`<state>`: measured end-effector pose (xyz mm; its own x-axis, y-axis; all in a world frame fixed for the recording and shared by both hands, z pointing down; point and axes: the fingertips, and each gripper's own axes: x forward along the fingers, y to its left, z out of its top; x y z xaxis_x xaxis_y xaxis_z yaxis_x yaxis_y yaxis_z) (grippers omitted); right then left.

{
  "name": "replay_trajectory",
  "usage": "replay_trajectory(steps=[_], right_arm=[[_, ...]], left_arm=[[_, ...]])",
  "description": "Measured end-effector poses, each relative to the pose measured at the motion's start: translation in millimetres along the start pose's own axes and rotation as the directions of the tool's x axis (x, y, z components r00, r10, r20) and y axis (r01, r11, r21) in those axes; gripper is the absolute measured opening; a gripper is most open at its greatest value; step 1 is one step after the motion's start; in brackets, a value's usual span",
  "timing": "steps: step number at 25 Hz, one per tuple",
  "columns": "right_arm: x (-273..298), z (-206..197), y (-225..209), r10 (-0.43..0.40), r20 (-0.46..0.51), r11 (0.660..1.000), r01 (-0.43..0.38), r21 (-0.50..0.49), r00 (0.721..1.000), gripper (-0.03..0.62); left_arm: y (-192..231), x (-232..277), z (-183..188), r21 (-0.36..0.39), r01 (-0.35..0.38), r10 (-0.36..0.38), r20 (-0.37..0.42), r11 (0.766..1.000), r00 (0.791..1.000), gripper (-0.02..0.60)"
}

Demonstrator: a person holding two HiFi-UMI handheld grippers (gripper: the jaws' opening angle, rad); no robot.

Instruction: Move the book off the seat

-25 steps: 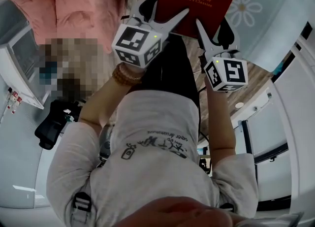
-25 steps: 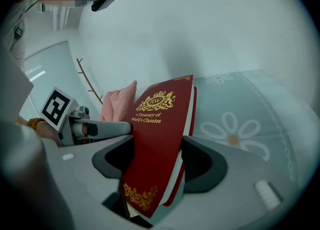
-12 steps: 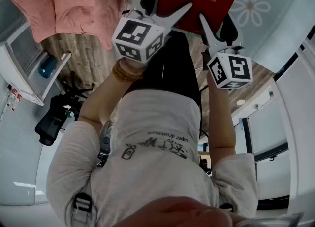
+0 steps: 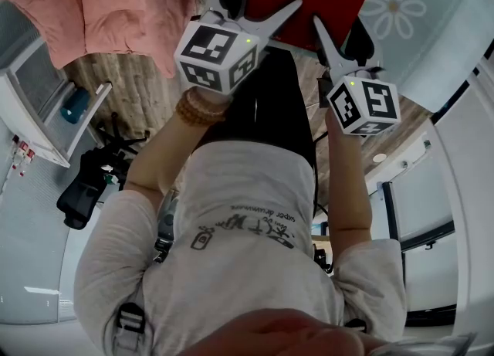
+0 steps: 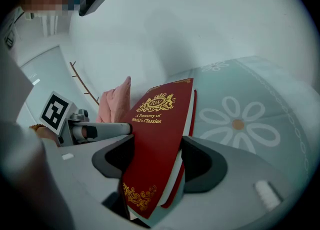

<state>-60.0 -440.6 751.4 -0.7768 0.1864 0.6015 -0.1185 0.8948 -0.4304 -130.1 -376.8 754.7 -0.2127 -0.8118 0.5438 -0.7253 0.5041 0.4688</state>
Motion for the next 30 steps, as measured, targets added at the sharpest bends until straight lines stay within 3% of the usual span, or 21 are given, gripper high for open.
replay_trajectory(steps=[6,13,18,24,30], right_arm=[[1.3,3.8,-0.2,0.002,-0.014,1.0,-0.002,-0.003,1.0,0.304],[-15.8,21.1,-6.4,-0.065,0.009,0.995,0.065,-0.072,0.998,0.318],[-39.4,50.2,13.6,-0.062,0.044,0.987,0.068,-0.143,0.997,0.284],[-65.7,104.1,42.2,-0.017,0.144,0.973,0.05,-0.226,0.989,0.247],[-114.4,154.3,90.3,0.054,0.231,0.954,0.018,-0.299,0.971,0.186]], left_arm=[[0.3,-1.0,3.3,0.022,0.009,-0.009,-0.006,1.0,1.0,0.374],[-6.4,-14.4,9.9,0.039,0.028,-0.028,-0.007,0.999,1.0,0.383],[-21.1,-45.1,35.0,0.05,0.042,-0.043,0.016,0.998,0.999,0.38],[-56.0,-73.3,81.3,0.098,0.105,-0.115,0.099,0.99,0.988,0.289],[-112.0,-115.2,127.7,0.174,0.197,-0.224,0.156,0.965,0.962,0.211]])
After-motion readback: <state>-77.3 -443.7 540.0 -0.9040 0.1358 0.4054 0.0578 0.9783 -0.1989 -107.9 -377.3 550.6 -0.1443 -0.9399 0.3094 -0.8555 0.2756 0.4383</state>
